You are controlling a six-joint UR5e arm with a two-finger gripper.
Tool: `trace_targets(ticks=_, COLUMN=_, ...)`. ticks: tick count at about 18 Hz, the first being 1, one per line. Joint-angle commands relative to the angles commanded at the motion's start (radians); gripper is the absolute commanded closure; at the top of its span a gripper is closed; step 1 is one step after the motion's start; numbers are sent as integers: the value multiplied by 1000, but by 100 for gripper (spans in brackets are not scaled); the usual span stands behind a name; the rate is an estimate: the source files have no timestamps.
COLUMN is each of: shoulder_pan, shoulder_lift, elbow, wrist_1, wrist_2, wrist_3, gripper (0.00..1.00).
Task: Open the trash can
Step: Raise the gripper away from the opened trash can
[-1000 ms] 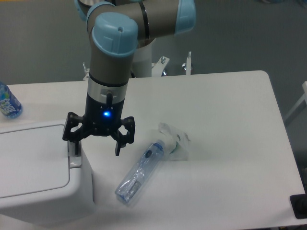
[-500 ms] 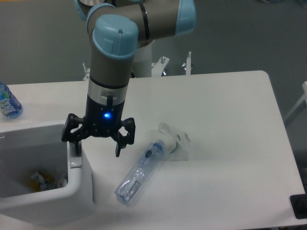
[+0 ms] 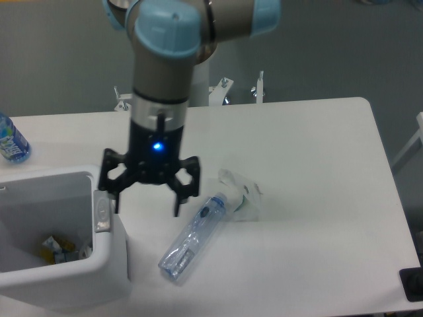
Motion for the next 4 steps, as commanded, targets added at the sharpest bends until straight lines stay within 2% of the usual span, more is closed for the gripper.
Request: trace_targets(ticks=4, shoulder_pan=51, shoulder_lift=29, elbow=-58, wrist_1=-21, wrist_2=93, wrist_3=247, gripper=0)
